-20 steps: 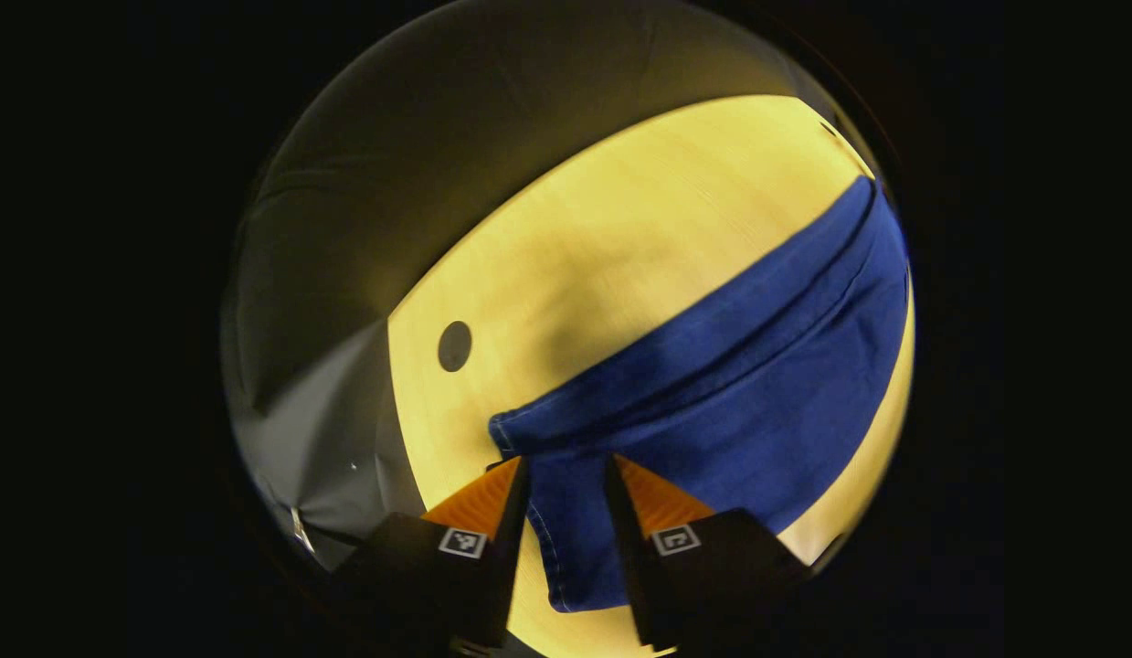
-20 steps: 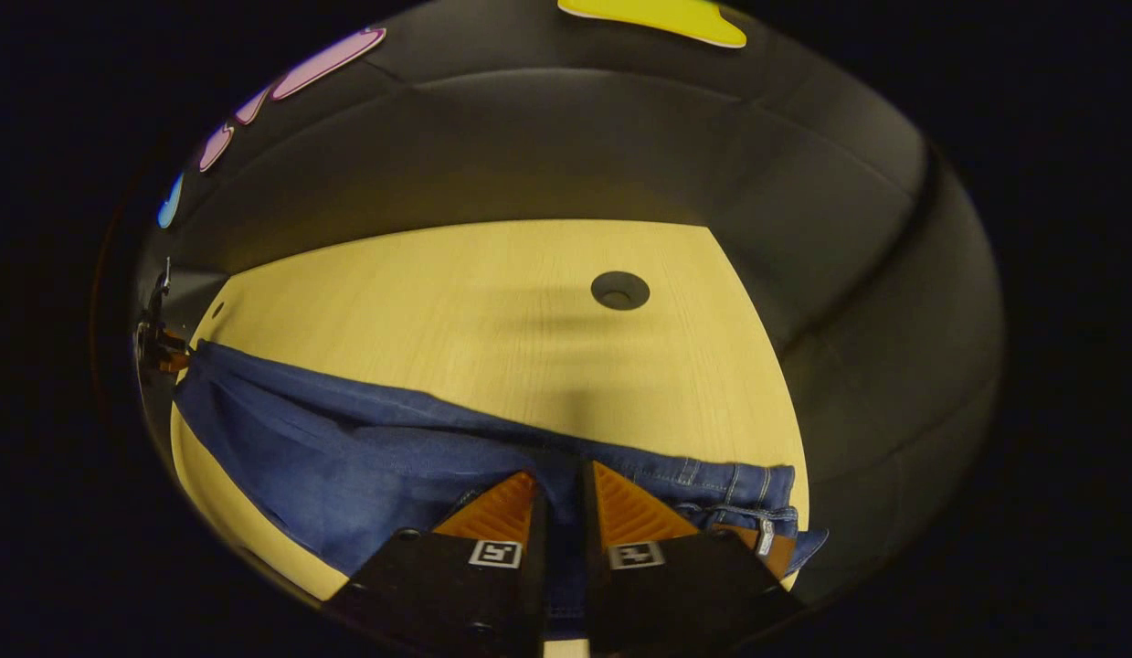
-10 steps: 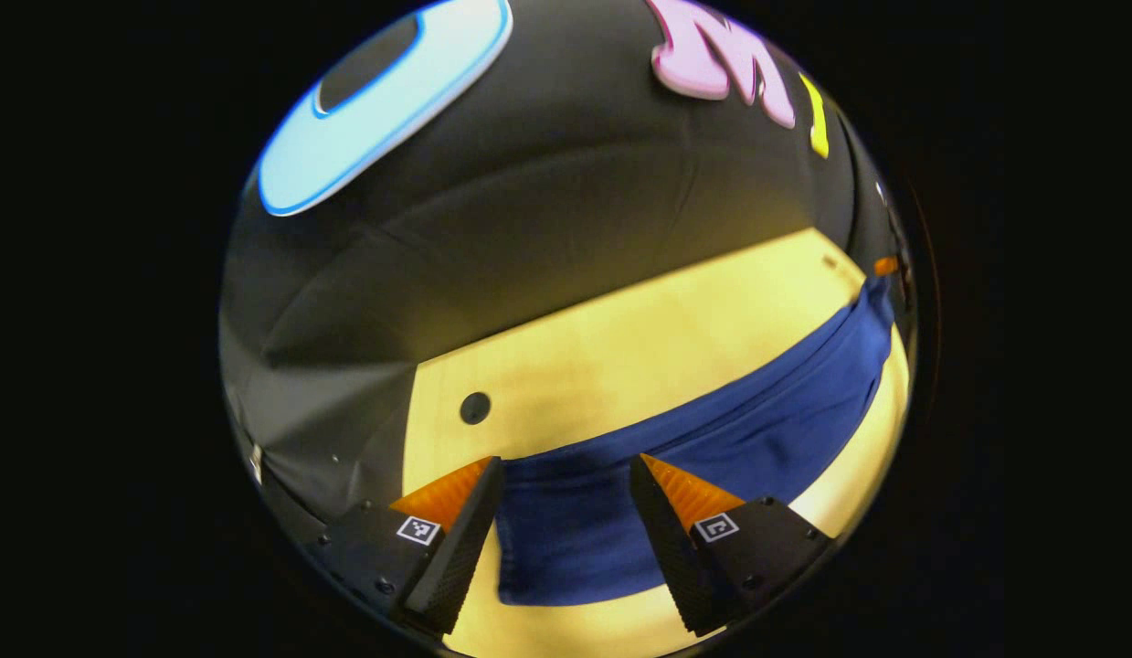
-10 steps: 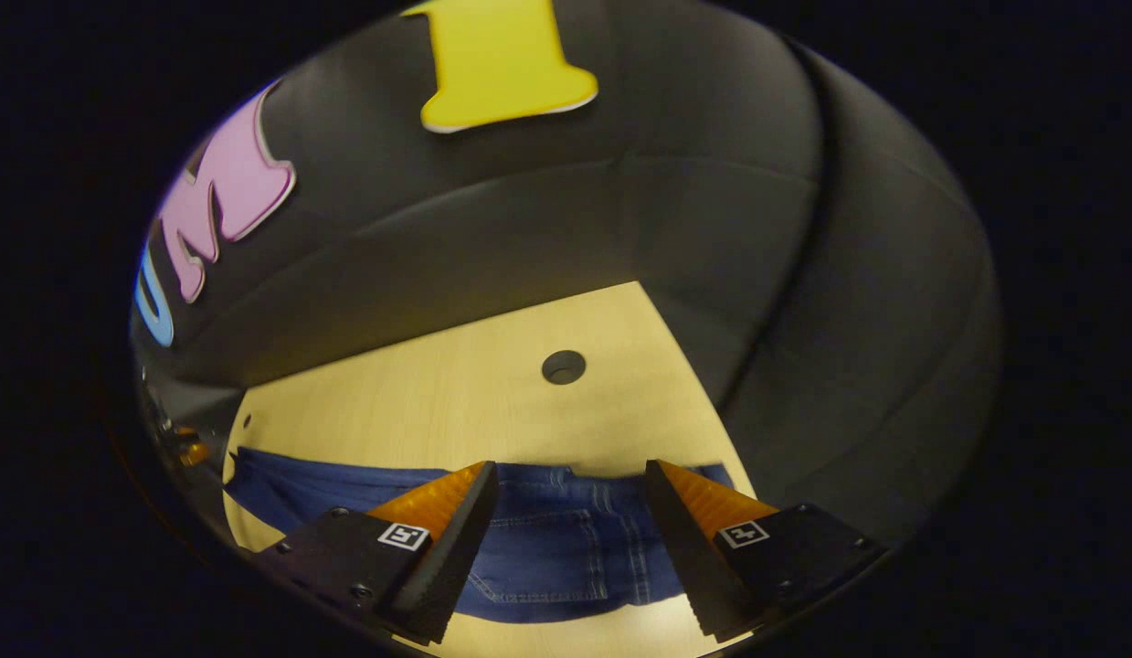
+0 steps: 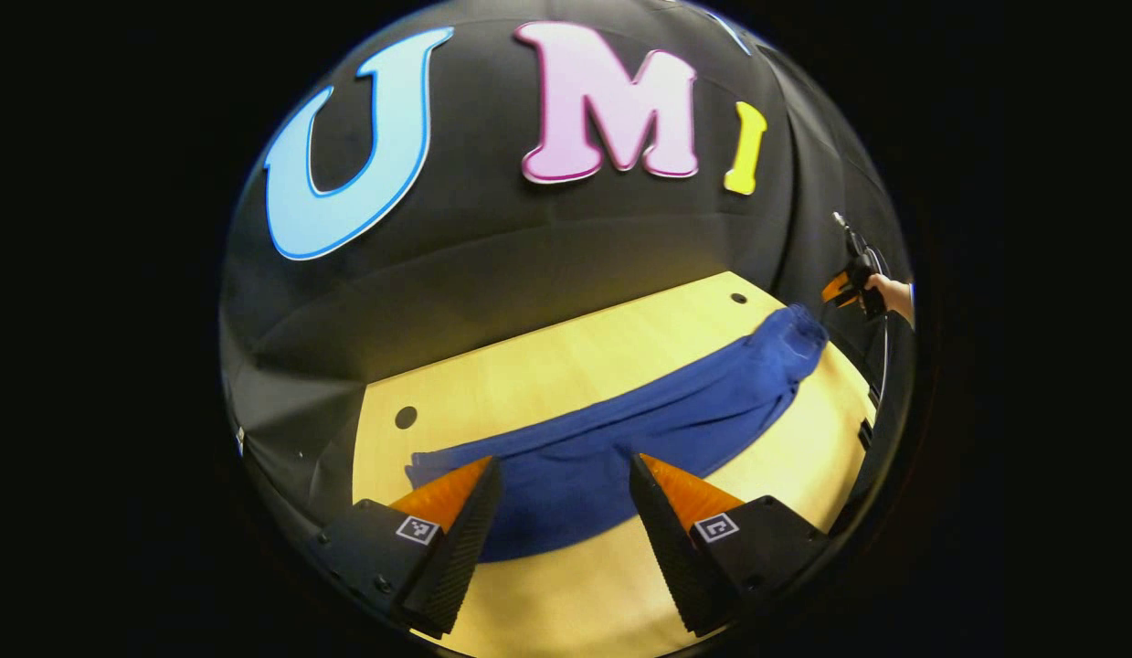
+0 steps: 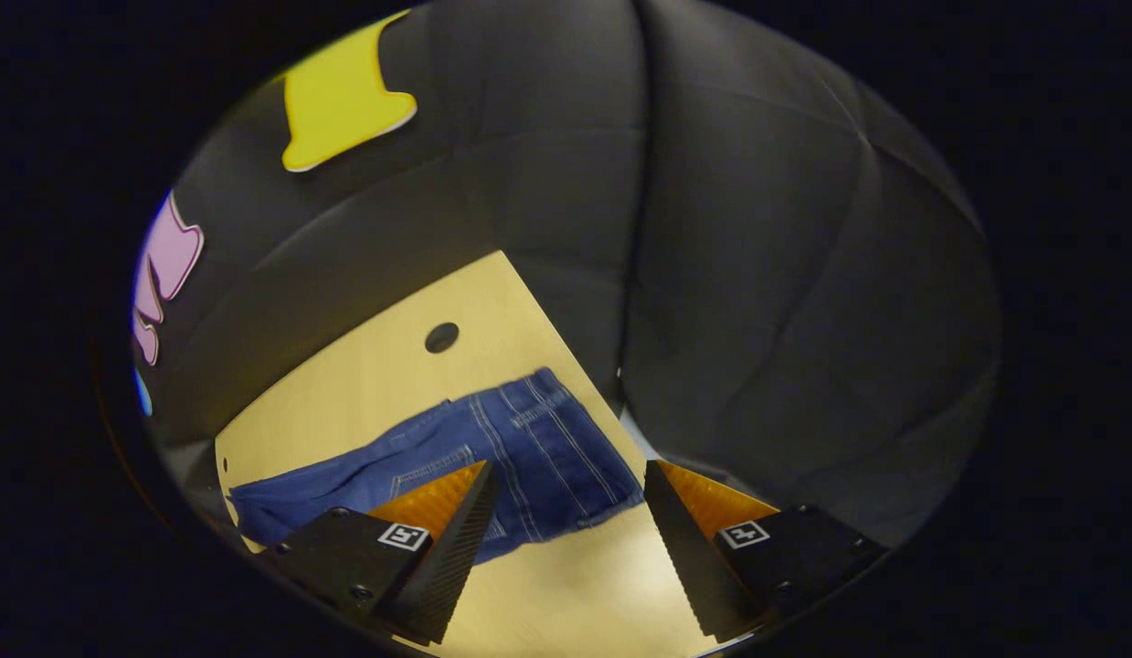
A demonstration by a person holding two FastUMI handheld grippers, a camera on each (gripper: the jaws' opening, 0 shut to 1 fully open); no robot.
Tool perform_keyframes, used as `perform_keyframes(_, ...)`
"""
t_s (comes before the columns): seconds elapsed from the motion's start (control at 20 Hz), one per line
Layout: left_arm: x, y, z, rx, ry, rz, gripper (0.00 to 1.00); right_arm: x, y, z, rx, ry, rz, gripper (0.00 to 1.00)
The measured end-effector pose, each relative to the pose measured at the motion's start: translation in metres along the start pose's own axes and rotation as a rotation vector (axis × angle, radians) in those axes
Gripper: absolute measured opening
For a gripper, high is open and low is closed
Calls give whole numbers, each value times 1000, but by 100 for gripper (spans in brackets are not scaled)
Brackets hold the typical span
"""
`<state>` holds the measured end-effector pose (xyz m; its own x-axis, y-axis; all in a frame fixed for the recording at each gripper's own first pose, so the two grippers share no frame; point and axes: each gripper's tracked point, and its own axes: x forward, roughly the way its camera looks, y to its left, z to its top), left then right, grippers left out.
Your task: Grasp the waist and the cuffs of the jeans and fold them to make the two legs overlap; first hold the waist and fold one-third of the jeans toward the cuffs, then hold the cuffs and fold the remaining one-third in the same direction to finish folding.
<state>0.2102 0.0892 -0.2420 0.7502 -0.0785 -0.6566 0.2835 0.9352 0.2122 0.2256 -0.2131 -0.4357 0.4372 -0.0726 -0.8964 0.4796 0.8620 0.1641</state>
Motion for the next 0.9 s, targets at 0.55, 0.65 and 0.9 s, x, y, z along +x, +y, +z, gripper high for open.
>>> perform_keyframes(0.55,0,-9,-32,-46,94,44,83,74,-11,-49,357,130,-81,99)
perform_keyframes(0.65,8,-13,-30,-65,104,51,83,74,-9,-53,339,140,-82,98)
perform_keyframes(0.9,16,-17,-21,-101,85,69,83,77,-1,-44,402,143,6,28)
